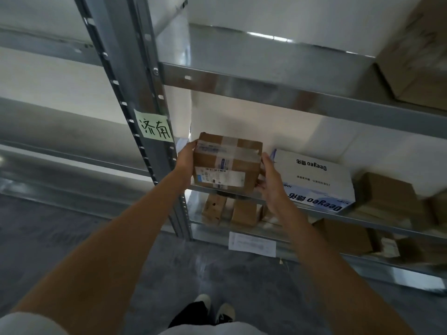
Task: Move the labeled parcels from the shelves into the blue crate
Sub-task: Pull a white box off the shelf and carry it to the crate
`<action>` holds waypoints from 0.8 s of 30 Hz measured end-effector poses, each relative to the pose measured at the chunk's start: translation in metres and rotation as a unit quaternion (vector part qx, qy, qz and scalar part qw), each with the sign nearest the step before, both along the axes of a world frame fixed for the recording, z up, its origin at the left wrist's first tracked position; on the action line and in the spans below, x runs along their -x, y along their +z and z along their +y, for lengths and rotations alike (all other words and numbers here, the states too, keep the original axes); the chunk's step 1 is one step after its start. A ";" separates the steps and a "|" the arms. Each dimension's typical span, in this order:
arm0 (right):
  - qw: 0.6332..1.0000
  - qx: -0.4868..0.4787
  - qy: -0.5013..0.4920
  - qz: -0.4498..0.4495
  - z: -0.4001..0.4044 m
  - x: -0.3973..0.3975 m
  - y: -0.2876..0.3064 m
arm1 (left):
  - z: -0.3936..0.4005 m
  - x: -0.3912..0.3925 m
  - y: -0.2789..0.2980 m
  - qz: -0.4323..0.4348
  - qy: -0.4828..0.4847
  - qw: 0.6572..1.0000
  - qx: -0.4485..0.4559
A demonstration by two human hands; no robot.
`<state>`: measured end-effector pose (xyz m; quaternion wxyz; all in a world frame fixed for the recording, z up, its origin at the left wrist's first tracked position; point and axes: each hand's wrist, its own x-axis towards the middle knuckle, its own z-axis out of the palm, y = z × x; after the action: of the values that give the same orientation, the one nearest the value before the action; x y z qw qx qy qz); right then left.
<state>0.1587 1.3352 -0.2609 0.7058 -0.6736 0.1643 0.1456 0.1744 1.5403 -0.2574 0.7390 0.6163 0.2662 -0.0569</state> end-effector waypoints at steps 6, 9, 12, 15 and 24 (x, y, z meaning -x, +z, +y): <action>0.999 0.030 0.024 -0.004 -0.005 0.015 0.014 | -0.006 0.007 0.028 -0.008 -0.043 0.998 -0.037; 0.999 0.030 0.009 0.012 0.000 0.017 0.017 | -0.006 0.009 0.038 0.004 -0.057 0.998 -0.037; 0.999 0.035 -0.001 0.012 0.004 0.017 0.017 | -0.007 0.012 0.043 -0.004 -0.075 0.997 -0.037; 0.999 0.039 -0.005 -0.005 0.007 0.018 0.021 | -0.005 0.014 0.040 -0.028 -0.089 0.994 -0.049; 0.993 0.112 -0.047 -0.007 0.010 0.008 0.029 | -0.001 0.022 0.024 0.010 -0.055 0.998 -0.030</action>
<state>0.1504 1.3453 -0.2320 0.6329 -0.7410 0.2063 0.0882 0.1527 1.5393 -0.2336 0.7134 0.6511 0.2408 -0.0960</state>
